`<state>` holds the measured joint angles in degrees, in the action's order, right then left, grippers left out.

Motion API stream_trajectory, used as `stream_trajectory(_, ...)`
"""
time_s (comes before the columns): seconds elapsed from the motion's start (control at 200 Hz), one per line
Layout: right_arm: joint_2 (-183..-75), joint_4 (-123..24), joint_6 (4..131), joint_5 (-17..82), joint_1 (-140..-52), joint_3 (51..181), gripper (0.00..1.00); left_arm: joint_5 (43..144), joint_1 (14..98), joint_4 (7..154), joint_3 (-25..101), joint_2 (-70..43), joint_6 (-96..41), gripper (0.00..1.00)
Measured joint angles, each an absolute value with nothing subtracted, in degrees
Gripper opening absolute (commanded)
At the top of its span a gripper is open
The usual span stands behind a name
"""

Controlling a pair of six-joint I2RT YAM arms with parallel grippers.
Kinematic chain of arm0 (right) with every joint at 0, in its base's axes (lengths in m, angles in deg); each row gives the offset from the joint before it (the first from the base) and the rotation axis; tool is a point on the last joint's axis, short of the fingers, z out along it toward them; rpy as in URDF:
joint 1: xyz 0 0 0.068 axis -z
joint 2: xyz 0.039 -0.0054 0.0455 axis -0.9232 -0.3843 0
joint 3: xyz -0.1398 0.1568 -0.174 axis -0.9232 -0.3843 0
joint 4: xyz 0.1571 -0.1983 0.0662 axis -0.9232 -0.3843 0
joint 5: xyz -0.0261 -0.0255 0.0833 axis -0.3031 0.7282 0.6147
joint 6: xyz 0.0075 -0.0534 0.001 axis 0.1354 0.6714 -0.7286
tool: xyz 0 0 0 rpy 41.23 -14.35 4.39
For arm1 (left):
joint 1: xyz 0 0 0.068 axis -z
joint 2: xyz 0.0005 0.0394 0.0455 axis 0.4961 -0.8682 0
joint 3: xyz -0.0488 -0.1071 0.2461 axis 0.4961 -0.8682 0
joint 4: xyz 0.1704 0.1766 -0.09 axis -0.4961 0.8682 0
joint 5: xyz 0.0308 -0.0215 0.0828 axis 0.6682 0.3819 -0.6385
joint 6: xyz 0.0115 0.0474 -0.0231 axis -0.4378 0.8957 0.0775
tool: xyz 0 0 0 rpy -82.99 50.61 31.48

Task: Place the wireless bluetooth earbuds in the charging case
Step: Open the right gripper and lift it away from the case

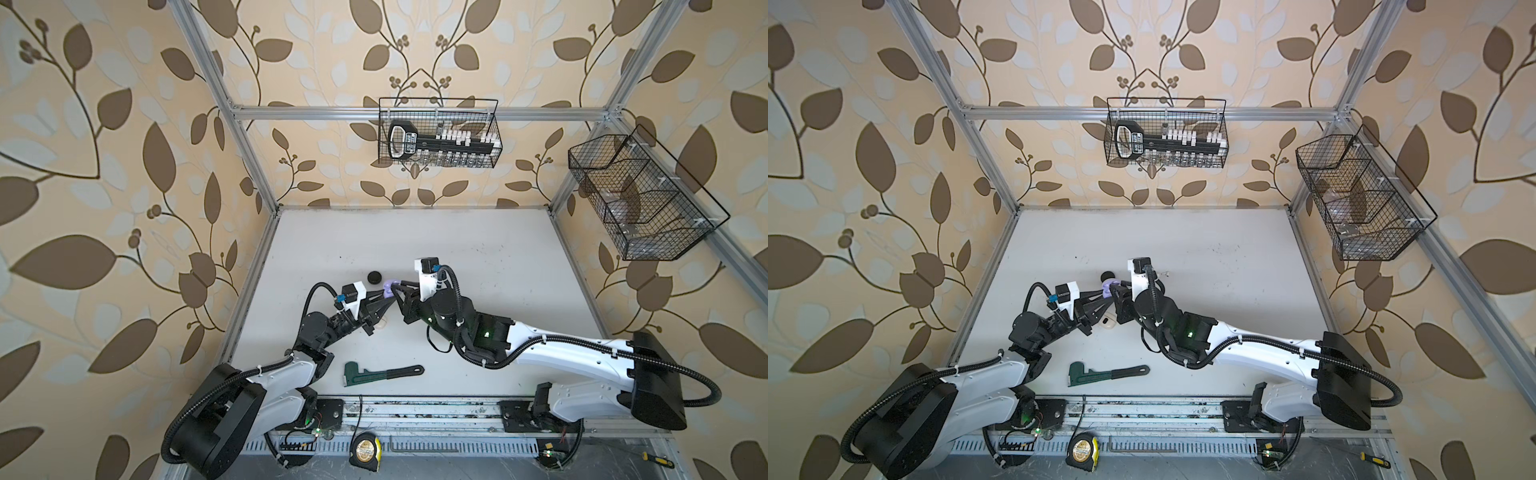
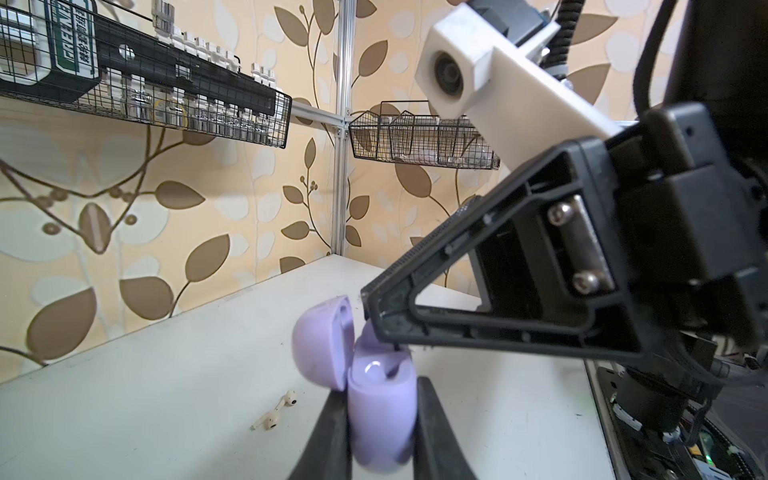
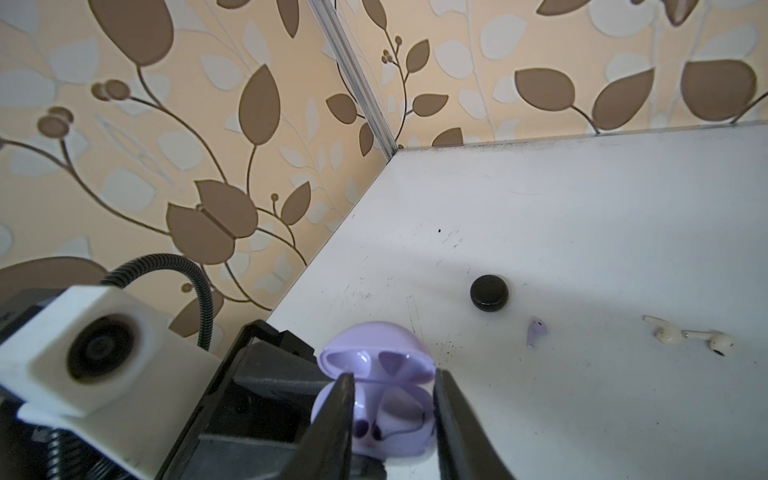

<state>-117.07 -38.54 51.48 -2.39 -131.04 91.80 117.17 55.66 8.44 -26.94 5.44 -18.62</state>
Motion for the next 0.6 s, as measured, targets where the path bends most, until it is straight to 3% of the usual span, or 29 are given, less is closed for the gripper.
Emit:
stream_trajectory(0.305, -109.21, -42.32, 54.23, -4.62, -129.88, 91.8, 0.38, 117.04, 55.66, 8.46, -26.94, 5.72, -18.62, 0.0)
stream_trajectory(0.6, -106.89, -44.33, 54.1, -0.73, -117.18, 89.66, 0.4, 113.26, 55.66, 10.19, -26.94, 6.07, -18.47, 0.0)
